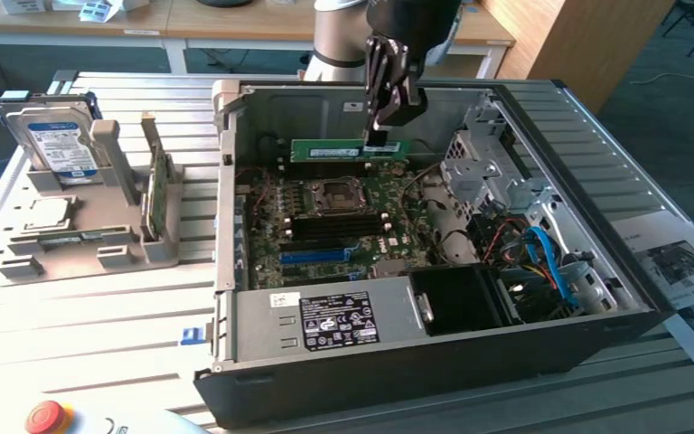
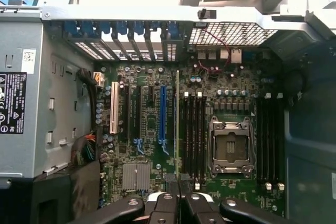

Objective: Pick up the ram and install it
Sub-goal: 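Pick up the ram and move it above insertion slot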

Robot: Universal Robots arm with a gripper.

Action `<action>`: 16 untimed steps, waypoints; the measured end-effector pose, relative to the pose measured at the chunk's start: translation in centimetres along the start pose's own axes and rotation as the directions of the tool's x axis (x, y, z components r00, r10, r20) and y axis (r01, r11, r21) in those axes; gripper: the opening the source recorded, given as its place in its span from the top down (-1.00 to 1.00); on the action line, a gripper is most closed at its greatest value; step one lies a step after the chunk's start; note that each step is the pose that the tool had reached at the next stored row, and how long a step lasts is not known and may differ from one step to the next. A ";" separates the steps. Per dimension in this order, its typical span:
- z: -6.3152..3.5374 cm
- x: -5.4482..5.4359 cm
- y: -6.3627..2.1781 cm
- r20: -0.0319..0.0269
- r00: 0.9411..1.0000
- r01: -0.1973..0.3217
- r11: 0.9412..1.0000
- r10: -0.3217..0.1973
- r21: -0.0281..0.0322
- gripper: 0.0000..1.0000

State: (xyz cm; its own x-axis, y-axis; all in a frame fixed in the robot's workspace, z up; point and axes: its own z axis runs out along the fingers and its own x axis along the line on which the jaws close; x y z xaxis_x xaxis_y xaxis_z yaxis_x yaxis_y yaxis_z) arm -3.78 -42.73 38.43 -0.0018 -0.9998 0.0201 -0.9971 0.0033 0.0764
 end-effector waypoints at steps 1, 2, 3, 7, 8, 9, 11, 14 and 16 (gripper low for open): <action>0.00 -0.1 -0.02 0.000 1.000 0.000 1.000 0.000 0.000 0.76; 0.00 -0.3 -0.04 0.000 1.000 0.000 1.000 0.000 0.000 0.76; -0.01 -0.4 -0.07 0.000 1.000 0.000 1.000 0.000 0.000 0.76; 0.00 -1.0 -0.18 0.000 1.000 0.000 1.000 0.000 0.000 0.76; -0.01 -1.1 -0.21 0.000 1.000 0.000 1.000 0.000 0.000 0.76; 0.00 -1.3 -0.24 0.000 1.000 0.000 1.000 0.000 0.000 0.76; -0.01 -1.6 -0.30 0.000 1.000 0.000 1.000 0.000 0.000 0.76; -0.02 -2.1 -0.40 0.000 1.000 -0.001 1.000 0.001 0.000 0.76; -0.02 -2.4 -0.46 0.000 1.000 -0.001 1.000 0.001 0.000 0.76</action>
State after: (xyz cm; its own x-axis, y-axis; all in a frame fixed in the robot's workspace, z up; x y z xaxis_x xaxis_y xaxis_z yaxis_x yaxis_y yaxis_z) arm -3.32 -40.31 38.36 -0.0025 -0.9998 0.0200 -0.9971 0.0040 0.0764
